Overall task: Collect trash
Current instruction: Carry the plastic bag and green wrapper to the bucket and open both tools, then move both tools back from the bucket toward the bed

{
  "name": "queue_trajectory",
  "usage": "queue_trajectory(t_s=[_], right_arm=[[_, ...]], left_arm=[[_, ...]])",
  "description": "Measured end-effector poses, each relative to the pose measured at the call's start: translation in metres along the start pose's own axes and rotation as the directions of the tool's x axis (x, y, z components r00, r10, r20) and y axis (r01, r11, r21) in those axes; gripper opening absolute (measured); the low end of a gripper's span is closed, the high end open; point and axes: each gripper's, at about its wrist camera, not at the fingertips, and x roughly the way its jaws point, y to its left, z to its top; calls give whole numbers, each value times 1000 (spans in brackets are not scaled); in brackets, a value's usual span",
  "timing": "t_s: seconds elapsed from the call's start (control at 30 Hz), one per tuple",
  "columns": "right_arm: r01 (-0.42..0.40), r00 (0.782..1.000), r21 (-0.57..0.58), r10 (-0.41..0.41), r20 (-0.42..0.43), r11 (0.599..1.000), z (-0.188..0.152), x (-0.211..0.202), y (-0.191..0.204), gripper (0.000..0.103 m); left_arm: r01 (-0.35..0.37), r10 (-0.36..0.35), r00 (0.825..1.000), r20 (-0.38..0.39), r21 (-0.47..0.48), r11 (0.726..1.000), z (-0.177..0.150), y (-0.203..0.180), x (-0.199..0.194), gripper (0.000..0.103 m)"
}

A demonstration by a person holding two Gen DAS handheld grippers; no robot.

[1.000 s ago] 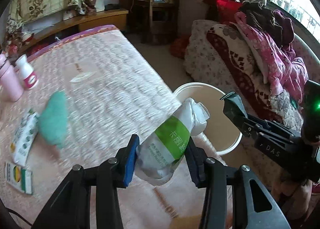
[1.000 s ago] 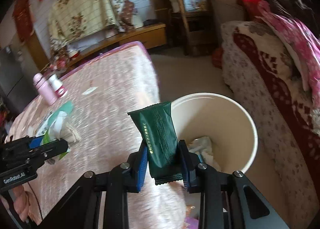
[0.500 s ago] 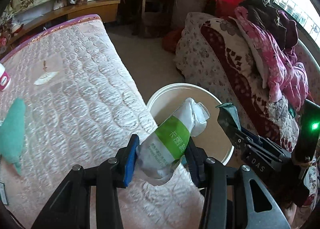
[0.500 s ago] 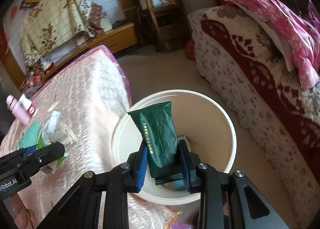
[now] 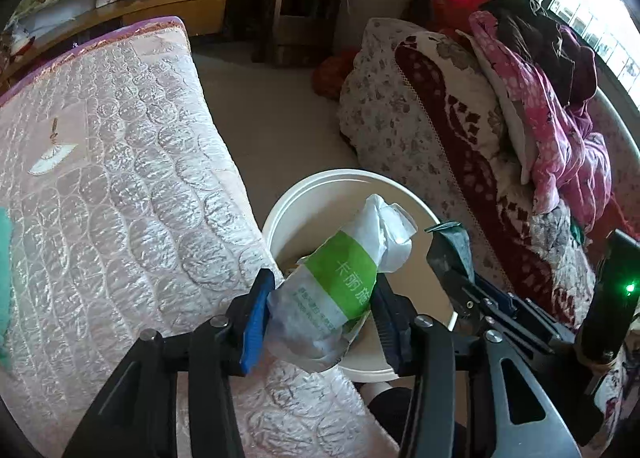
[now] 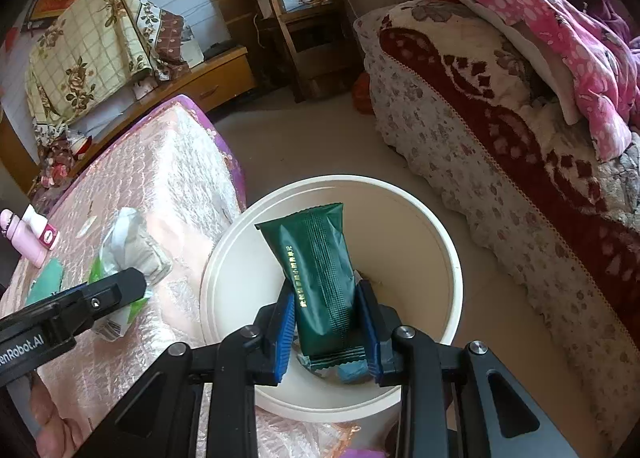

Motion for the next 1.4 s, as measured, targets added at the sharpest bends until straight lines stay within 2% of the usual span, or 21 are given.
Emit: queue_trajectory(t_s=[0.07,0.1,0.13,0.17,0.43,0.8,1.0,1.2,1.4], right_arm=[[9,1000,6,-9,-1,1000,0,2,-1,35],[13,1000,12,-13,-4,1000,0,2,-2,45],[12,1000,25,-12,-9,1000,0,3,-3,69],[7,1000,38,-7,-7,999,0,3,-5,75],[-11,1000,47,10,22,999,0,-4,-4,75],[4,1000,8,-4,26,1000,-1,-5,2,75],[6,1000,-13,-6,30,1000,-3,-7,9,75],[-3,999,-37,4,33,999,-5,-7,19,75],[-27,999,-92,30,25,995,-9,-12,43,75]], left_arm=[[25,-25,1000,-10,-7,1000,2,0,1,59],[29,-29,999,-14,-12,1000,2,-1,2,61],[31,-31,999,-15,-16,999,2,0,2,61],[28,-28,999,-14,-16,999,1,0,1,61],[13,-13,1000,-6,-34,999,-3,10,-9,61],[-76,76,997,16,-38,996,-8,30,-26,62],[-138,139,990,30,-48,989,-15,46,-39,62],[-168,172,984,43,-82,982,-24,71,-61,62],[-211,218,974,60,-103,972,-32,94,-87,62]])
